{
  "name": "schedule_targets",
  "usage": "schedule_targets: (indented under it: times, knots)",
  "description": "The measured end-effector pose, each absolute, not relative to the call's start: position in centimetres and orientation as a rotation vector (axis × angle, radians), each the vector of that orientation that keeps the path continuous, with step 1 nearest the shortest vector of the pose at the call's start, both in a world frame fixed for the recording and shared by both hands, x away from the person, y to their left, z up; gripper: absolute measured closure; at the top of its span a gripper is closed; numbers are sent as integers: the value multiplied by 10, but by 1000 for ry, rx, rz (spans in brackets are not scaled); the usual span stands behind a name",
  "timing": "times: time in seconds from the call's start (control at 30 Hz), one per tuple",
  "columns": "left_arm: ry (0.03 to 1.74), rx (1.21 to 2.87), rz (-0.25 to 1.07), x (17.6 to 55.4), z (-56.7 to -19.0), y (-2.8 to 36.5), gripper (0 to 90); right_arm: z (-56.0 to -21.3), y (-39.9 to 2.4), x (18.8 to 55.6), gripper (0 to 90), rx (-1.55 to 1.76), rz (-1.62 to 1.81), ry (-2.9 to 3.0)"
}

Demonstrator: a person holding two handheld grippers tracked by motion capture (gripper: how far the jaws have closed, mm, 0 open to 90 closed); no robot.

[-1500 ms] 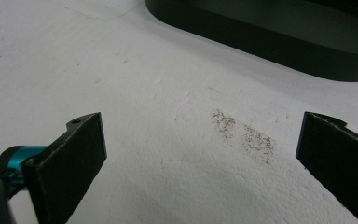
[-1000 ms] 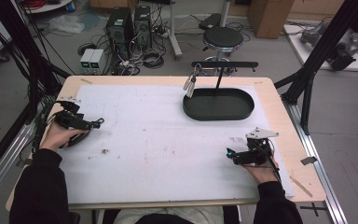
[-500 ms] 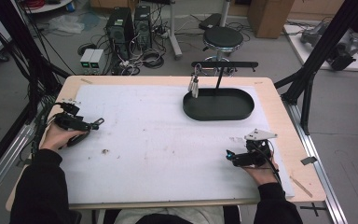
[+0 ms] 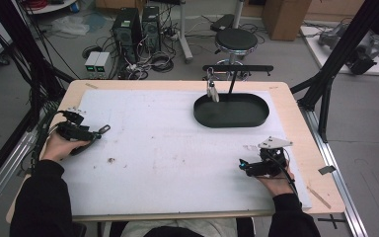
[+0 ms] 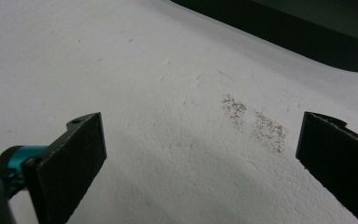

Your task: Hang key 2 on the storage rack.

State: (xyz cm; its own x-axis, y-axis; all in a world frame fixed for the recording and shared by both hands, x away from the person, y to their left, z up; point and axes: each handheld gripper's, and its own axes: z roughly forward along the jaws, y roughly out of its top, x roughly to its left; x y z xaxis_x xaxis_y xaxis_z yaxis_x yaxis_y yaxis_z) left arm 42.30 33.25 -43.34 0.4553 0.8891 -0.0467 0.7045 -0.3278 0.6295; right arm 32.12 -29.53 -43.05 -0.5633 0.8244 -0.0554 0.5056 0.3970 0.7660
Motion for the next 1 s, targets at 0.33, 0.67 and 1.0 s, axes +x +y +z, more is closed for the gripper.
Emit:
schedule_targets:
  times: [0.33,0.67,1.0]
  knots:
    - [1309,2152,425,421,-430,328,756,-431,-292,321,7,1141,995,2238]
    - [1281,2172,411,420,-429,327,827,-431,-293,321,7,1141,996,2232]
    - [1277,2172,423,412,-415,329,833,-430,-294,321,7,1132,1011,2231]
